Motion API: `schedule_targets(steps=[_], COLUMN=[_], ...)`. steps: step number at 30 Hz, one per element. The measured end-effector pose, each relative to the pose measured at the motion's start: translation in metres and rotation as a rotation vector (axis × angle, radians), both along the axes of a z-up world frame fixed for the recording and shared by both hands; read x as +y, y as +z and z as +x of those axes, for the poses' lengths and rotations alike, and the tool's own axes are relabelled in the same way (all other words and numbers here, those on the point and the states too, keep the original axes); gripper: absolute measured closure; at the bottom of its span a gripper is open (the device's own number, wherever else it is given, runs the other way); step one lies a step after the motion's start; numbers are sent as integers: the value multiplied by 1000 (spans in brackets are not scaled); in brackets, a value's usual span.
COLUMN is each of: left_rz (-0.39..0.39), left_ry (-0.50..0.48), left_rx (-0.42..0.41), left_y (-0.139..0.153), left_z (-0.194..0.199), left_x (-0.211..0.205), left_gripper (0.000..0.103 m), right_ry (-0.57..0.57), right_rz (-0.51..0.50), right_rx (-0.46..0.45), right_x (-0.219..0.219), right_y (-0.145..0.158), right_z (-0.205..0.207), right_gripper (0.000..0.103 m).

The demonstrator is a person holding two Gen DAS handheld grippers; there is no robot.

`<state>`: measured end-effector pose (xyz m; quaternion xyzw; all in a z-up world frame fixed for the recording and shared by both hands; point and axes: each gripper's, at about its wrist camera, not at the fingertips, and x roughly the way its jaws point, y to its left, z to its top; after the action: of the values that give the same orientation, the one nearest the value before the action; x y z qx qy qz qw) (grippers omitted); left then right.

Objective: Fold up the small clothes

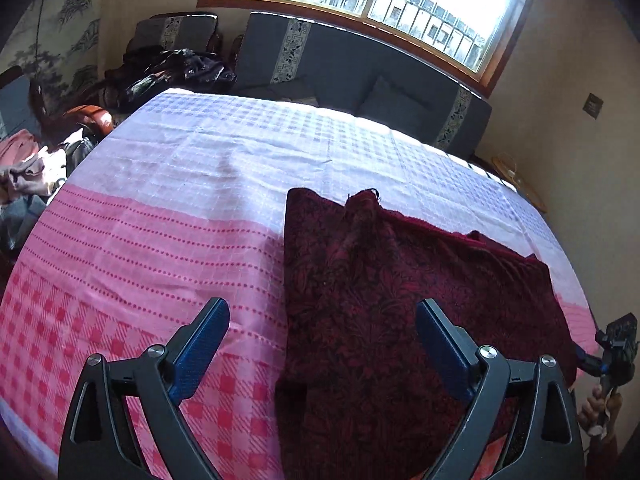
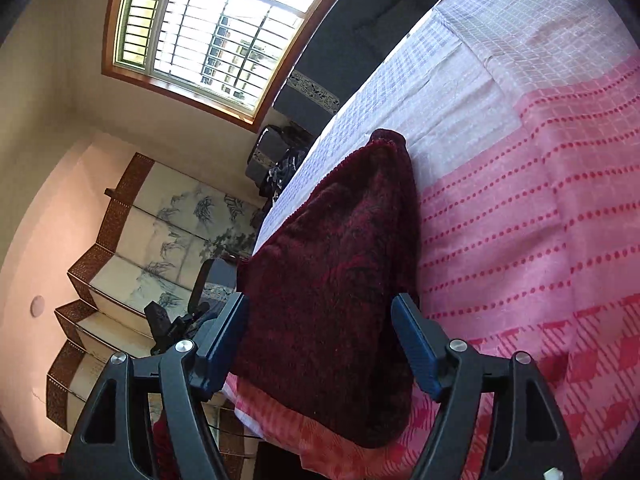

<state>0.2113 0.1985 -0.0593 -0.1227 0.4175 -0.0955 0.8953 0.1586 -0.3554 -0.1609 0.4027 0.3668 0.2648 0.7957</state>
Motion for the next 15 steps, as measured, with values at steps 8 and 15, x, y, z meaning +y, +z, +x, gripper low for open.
schedule_targets(steps=[8, 15], left_rz=[-176, -212], left_ry=[-67, -36], left_rx=[152, 107], left_y=[-46, -31], left_z=[-9, -36], left_x=[0, 0], left_gripper=[86, 95], right_ry=[35, 87], right_rz=[-76, -99], right_rx=[37, -3], right_x=[17, 34], right_y=[-19, -11], right_z=[-23, -16], right_gripper=[31, 47])
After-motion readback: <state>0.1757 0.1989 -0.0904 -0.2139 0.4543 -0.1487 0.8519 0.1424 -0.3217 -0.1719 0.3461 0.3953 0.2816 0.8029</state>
